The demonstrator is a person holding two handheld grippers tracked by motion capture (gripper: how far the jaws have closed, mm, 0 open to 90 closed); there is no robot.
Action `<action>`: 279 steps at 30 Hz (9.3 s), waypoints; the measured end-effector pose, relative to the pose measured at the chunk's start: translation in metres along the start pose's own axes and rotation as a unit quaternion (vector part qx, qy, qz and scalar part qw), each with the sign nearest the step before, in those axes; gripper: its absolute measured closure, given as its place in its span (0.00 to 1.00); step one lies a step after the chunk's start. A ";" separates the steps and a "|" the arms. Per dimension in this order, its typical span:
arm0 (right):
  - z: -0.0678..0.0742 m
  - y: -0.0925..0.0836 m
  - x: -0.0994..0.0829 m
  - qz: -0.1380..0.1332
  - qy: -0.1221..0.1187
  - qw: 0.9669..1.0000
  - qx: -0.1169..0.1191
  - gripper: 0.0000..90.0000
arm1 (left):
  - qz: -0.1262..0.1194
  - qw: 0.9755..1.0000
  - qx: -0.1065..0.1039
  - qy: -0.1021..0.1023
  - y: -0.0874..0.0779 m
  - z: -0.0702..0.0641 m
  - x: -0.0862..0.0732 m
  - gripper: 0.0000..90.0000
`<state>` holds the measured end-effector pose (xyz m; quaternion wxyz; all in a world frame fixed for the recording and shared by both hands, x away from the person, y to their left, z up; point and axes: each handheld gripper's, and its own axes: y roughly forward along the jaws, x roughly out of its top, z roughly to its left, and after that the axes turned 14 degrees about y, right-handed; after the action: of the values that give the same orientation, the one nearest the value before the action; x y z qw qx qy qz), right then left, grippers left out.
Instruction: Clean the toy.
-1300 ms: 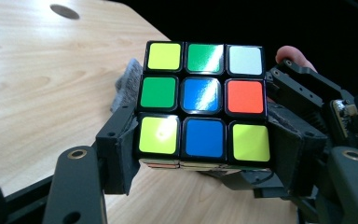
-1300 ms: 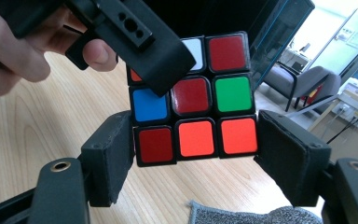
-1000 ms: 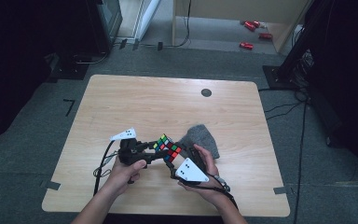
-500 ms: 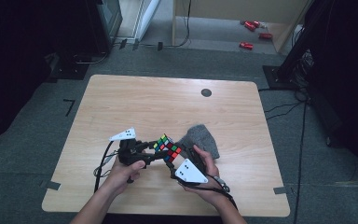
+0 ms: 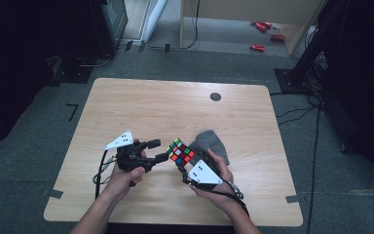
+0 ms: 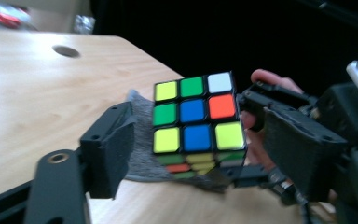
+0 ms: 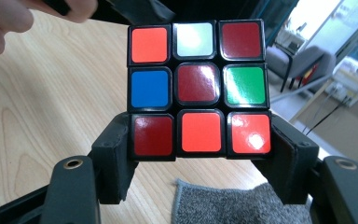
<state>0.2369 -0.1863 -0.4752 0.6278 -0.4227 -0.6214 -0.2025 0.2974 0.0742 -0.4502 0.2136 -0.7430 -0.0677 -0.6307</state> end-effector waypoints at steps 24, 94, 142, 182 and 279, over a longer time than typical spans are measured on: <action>-0.008 -0.006 0.019 0.025 0.193 0.981 0.019 0.38 | 0.116 0.952 0.127 0.254 0.034 -0.043 -0.020 0.21; -0.061 0.015 -0.033 0.150 0.181 0.969 -0.074 0.39 | 0.081 0.981 0.117 0.134 0.015 -0.011 -0.022 0.38; -0.022 -0.024 0.028 0.017 0.271 0.959 0.084 0.81 | 0.098 0.969 0.059 0.219 0.039 -0.050 -0.030 0.38; -0.036 -0.026 0.021 0.028 0.295 0.955 -0.002 0.80 | 0.110 0.974 0.058 0.190 0.040 -0.042 -0.033 0.38; -0.017 -0.026 0.023 -0.002 0.277 0.959 0.054 0.80 | 0.080 0.974 0.049 0.207 0.034 -0.047 -0.028 0.38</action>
<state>0.2305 -0.2082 -0.4434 0.7970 -0.3141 -0.4341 -0.2788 0.2618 0.0297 -0.4793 0.3090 -0.5878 0.0066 -0.7477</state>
